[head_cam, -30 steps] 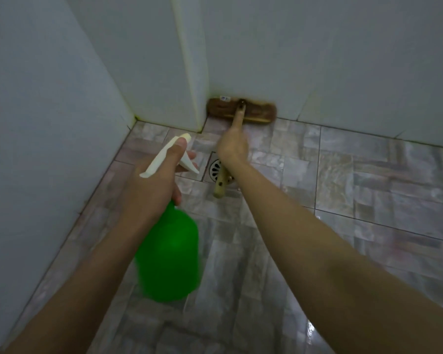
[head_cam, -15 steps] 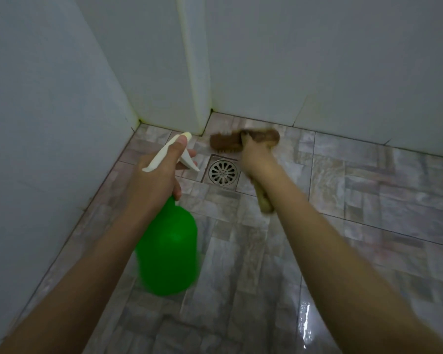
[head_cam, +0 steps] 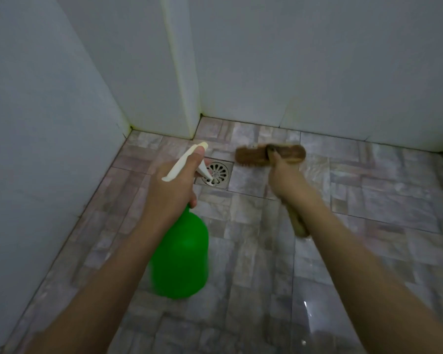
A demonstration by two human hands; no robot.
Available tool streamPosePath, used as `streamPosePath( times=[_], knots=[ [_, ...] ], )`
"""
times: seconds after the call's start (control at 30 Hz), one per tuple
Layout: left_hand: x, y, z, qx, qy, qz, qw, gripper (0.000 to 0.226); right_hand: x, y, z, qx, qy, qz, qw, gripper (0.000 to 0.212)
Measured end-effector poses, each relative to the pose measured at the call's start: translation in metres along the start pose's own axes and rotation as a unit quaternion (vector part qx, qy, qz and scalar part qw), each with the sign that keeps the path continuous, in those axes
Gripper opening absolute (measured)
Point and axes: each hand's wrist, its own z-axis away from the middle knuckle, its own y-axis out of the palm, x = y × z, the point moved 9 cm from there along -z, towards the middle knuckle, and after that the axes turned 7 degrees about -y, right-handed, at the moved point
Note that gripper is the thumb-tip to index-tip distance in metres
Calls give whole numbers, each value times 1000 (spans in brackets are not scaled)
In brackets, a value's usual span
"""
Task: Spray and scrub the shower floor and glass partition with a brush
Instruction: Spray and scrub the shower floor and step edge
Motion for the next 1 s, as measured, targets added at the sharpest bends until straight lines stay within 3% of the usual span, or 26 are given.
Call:
streamPosePath(
  times=[0.13, 0.27, 0.33, 0.5, 0.67, 0.77, 0.87, 1.0],
  knots=[
    [-6, 12, 12, 11, 7, 3, 1000, 52, -6, -48, -56, -1, 30, -72, 997, 53],
    [-12, 34, 15, 36, 4, -1, 999, 34, -46, -23, 54, -64, 38, -85, 994, 55],
    [-12, 44, 16, 39, 3, -15, 999, 34, -54, -18, 61, -68, 29, -56, 996, 60],
    [-12, 66, 24, 56, 5, -22, 998, 40, -90, -81, -30, -87, 74, -49, 992, 52],
    [-20, 88, 18, 86, 12, -13, 996, 32, -120, -57, 79, -89, 112, -29, 989, 62],
    [-17, 102, 17, 95, 25, -30, 995, 29, -141, -79, 34, -126, 112, -4, 986, 57],
    [-18, 105, 21, 92, 43, -24, 995, 29, -154, -121, -15, -125, 124, -70, 982, 45],
    [-29, 115, 26, 108, 58, -15, 992, 30, -167, -86, 61, -109, 107, -2, 988, 55]
  ],
)
